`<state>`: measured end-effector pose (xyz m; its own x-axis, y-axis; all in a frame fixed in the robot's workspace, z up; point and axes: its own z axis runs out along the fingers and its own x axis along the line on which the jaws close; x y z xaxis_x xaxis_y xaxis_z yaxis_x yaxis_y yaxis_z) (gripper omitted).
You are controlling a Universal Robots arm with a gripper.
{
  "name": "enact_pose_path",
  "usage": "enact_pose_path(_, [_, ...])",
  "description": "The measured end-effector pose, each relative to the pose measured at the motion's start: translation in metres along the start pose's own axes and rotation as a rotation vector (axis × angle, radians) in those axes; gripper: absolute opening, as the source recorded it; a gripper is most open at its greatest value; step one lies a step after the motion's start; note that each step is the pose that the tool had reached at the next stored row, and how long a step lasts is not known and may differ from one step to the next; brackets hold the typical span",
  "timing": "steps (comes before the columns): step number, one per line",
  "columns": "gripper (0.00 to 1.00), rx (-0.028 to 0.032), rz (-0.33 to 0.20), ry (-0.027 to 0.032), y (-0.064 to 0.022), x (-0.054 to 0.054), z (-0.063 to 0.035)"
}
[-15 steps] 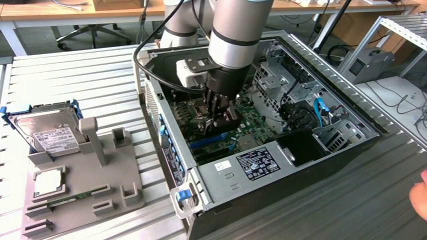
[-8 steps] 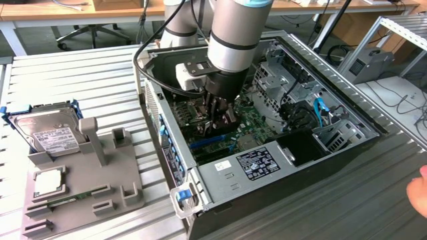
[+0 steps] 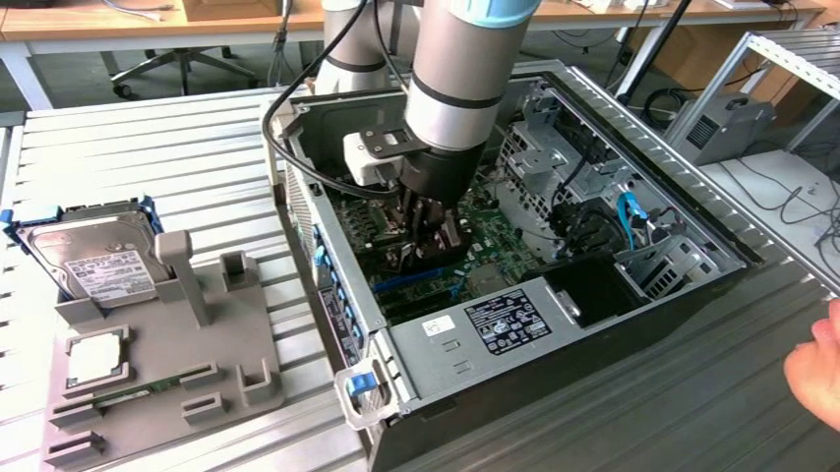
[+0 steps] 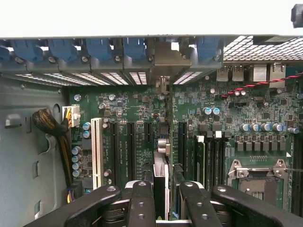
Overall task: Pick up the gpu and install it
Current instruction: 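Insert the gpu into the slot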
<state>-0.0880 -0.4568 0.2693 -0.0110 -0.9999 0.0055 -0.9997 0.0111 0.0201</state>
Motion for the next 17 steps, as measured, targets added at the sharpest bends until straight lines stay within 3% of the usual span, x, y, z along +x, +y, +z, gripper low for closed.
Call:
enact_pose_path(5, [0.26, -0.0001, 0.001, -0.0051, 0.0001, -0.0002, 0.0020])
enact_pose_path(10, [0.26, -0.0001, 0.001, -0.0172, 0.0003, -0.0003, 0.0038])
enact_pose_path(17, [0.26, -0.0006, 0.002, -0.0167, 0.0003, -0.0002, 0.0099])
